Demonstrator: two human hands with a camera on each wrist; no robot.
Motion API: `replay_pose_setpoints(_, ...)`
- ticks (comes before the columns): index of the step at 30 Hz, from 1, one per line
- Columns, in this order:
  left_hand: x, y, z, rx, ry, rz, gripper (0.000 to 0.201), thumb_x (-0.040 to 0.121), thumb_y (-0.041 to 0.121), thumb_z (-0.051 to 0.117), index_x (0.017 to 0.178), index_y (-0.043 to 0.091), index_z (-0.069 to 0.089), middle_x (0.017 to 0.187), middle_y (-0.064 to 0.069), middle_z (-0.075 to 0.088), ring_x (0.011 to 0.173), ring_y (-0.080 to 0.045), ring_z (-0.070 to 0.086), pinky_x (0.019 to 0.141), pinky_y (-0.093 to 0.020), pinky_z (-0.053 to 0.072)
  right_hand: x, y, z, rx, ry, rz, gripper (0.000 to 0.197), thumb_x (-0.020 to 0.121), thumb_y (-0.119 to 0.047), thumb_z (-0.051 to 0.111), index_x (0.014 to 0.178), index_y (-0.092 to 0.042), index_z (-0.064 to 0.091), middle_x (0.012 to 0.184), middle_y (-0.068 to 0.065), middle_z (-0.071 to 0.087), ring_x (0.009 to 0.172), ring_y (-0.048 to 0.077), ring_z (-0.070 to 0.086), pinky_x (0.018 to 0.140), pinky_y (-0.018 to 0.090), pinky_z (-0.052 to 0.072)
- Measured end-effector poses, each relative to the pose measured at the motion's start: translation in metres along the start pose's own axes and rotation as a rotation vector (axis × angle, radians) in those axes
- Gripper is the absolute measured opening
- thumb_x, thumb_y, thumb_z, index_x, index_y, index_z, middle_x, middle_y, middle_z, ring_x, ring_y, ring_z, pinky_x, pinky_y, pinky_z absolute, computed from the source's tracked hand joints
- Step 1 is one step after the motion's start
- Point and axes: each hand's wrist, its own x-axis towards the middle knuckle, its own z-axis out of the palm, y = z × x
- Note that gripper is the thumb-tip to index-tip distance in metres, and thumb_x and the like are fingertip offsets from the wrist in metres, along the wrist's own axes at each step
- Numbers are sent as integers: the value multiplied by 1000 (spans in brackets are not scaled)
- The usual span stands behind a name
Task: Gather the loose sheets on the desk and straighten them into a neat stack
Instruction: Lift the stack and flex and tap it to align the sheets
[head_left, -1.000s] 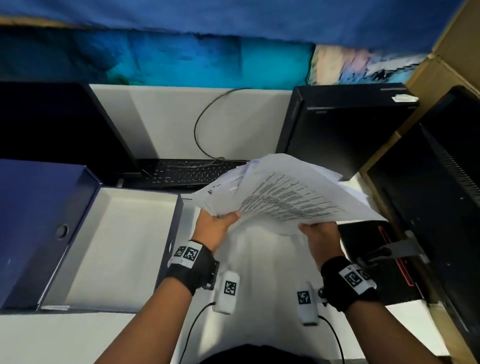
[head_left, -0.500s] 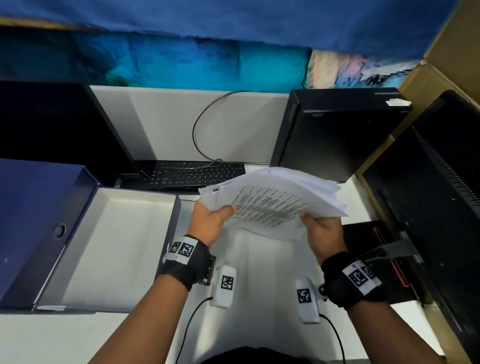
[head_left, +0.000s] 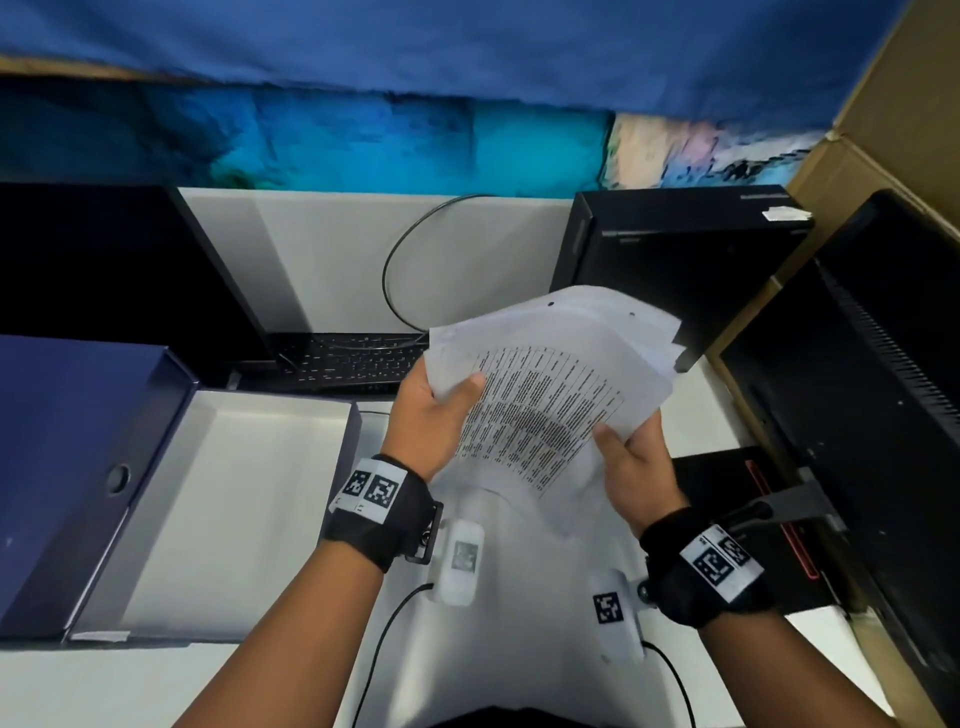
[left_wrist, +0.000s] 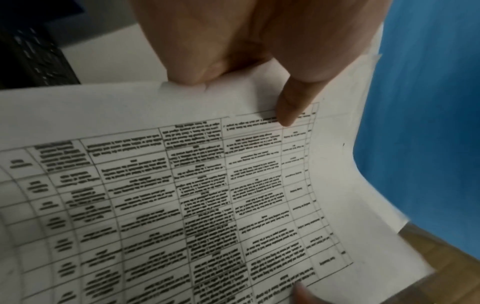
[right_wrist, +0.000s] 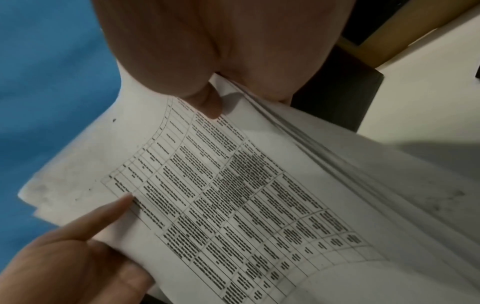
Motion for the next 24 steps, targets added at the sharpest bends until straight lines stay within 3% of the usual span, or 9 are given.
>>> replay_pose_setpoints(2,-1,3,-1,-48,2,26,49,81,22,70,127,13,55,122,-4,67,114,-17,63,93,-32,53,-2,-4,-3,18,8,-38,57,93,8,52,141,-14,31,128,-1,59,118,4,58,94,20,52)
replay_pose_setpoints(4,-4,5,0,-102,12,36,58,75,25,75,126,12,51,119,-5,66,111,-17,64,85,-28,54,-6,-3,-4,37,-7,-53,61,86,7,63,129,-25,34,122,-1,60,112,10,62,90,28,56)
replay_pose_setpoints(7,-5,15,2,-112,42,109,54,73,33,76,117,15,50,106,3,63,94,-5,64,76,-19,52,-8,-12,-3,154,30,-70,63,75,-9,73,115,-35,32,114,3,63,103,13,67,80,26,57)
replay_pose_setpoints(11,2,34,0,-88,141,218,44,81,49,59,104,12,62,96,10,63,89,0,59,78,-14,46,-3,-46,1,156,103,-101,52,71,-59,72,108,-29,51,106,1,67,94,12,68,79,31,57)
replay_pose_setpoints(13,7,37,0,-52,186,196,43,87,52,54,96,11,68,92,7,67,86,-5,61,76,-18,48,2,-56,6,151,124,-76,58,72,-67,63,102,-18,58,97,1,70,87,16,68,79,40,57)
replay_pose_setpoints(15,10,37,2,-27,211,168,33,90,43,57,87,13,70,87,2,69,79,-7,62,71,-19,47,8,-62,10,187,169,-45,66,75,-68,60,99,-7,59,89,6,69,81,20,66,74,42,56)
replay_pose_setpoints(18,14,32,3,3,233,142,13,86,27,61,80,19,70,89,0,72,88,-16,64,79,-28,46,14,-67,14,200,211,-17,64,78,-61,62,90,1,56,80,10,63,73,24,60,69,42,51)
replay_pose_setpoints(21,13,31,1,-7,242,140,13,83,18,59,75,22,69,83,4,70,85,-15,62,78,-29,46,15,-66,15,176,233,20,37,86,-44,60,67,-12,53,63,0,55,61,17,53,61,36,44)
replay_pose_setpoints(24,11,30,-3,12,245,153,16,83,28,55,77,23,68,86,3,70,87,-14,62,82,-30,46,13,-66,16,168,268,-25,21,89,-24,53,69,-18,55,65,-5,52,61,11,50,60,31,42)
